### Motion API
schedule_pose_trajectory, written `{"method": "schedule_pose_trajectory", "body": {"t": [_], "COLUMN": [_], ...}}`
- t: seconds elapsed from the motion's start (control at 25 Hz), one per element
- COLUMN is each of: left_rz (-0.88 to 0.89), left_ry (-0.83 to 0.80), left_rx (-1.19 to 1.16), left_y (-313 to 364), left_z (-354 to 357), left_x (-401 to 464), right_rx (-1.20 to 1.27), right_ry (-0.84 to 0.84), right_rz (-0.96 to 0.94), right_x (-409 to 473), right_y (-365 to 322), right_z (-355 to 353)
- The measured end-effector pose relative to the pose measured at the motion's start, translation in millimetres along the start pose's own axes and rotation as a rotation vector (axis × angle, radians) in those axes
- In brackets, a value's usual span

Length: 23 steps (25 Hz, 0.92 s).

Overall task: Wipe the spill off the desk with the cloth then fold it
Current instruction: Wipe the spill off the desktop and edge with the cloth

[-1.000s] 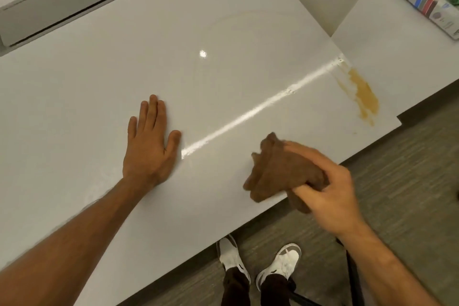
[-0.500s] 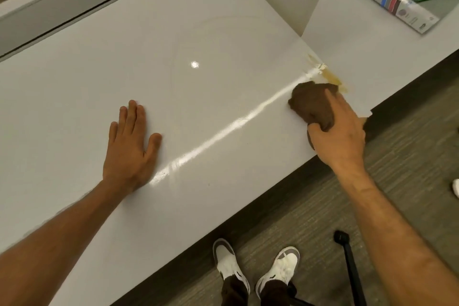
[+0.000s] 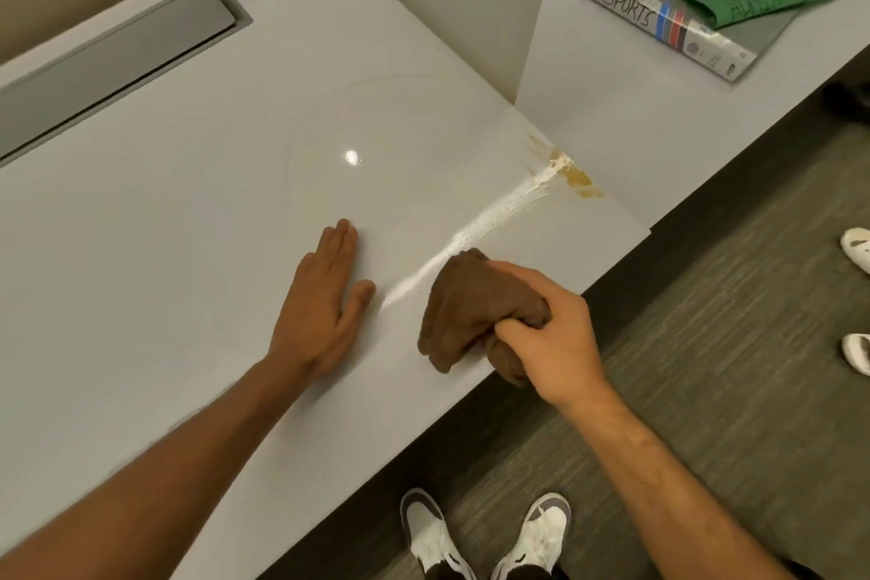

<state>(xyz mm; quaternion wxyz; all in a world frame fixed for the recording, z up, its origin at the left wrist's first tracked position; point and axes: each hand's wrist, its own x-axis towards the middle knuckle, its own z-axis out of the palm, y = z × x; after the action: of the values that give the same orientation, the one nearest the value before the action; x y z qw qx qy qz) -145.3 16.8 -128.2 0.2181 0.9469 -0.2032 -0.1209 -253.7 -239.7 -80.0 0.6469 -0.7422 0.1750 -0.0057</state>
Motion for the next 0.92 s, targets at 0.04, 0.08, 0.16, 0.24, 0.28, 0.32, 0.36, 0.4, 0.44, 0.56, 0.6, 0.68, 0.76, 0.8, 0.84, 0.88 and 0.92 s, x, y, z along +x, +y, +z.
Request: {"method": "schedule_pose_trajectory", "body": {"t": [0.04,0.08,0.16,0.24,0.28,0.32,0.36,0.4,0.44,0.56,0.6,0.68,0.76,0.8,0.84,0.88,0.92], "left_rz": [-0.009,-0.011,-0.005,0.001,-0.006,-0.013,-0.019,-0.025,-0.027,-0.032,-0.029,-0.025,-0.028,-0.027,-0.024,-0.026,-0.031], "left_ry": [0.019,0.034,0.033,0.028,0.025,0.02,0.014,0.008,0.005,0.019,0.021,0.027,0.036,0.026,0.022,0.022,0.017], "left_rx": [0.042,0.088,0.143,0.154,0.159,0.163,0.165,0.167,0.172,0.169,0.165,0.167,0.168,0.17,0.169,0.169,0.169], "left_y": [4,5,3,3,5,7,8,9,9,8,7,7,6,6,6,7,7], "left_z": [5,8,9,9,8,7,7,7,7,8,8,9,10,9,9,8,7], "left_x": [4,7,8,6,6,7,8,8,8,9,9,8,10,10,9,9,10], "right_rx": [0.08,0.127,0.141,0.136,0.106,0.016,-0.139,-0.332,-0.469,-0.506,-0.515,-0.534,-0.541,-0.542,-0.535,-0.526,-0.514], "right_ry": [0.078,0.178,0.394,0.551,0.581,0.588,0.583,0.571,0.562,0.503,0.481,0.415,0.308,0.24,0.17,0.093,0.017], "right_rz": [-0.014,-0.045,-0.091,-0.074,-0.034,0.009,0.038,0.039,0.017,-0.035,-0.052,-0.117,-0.195,-0.218,-0.232,-0.242,-0.254], "right_x": [6,16,43,70,83,92,99,104,108,133,143,163,178,180,178,173,163], "right_y": [-7,-13,-22,-22,-16,-9,-2,7,14,18,17,14,8,7,5,3,3], "right_z": [-12,-25,-49,-67,-71,-70,-64,-56,-47,-35,-33,-31,-25,-23,-20,-16,-11]}}
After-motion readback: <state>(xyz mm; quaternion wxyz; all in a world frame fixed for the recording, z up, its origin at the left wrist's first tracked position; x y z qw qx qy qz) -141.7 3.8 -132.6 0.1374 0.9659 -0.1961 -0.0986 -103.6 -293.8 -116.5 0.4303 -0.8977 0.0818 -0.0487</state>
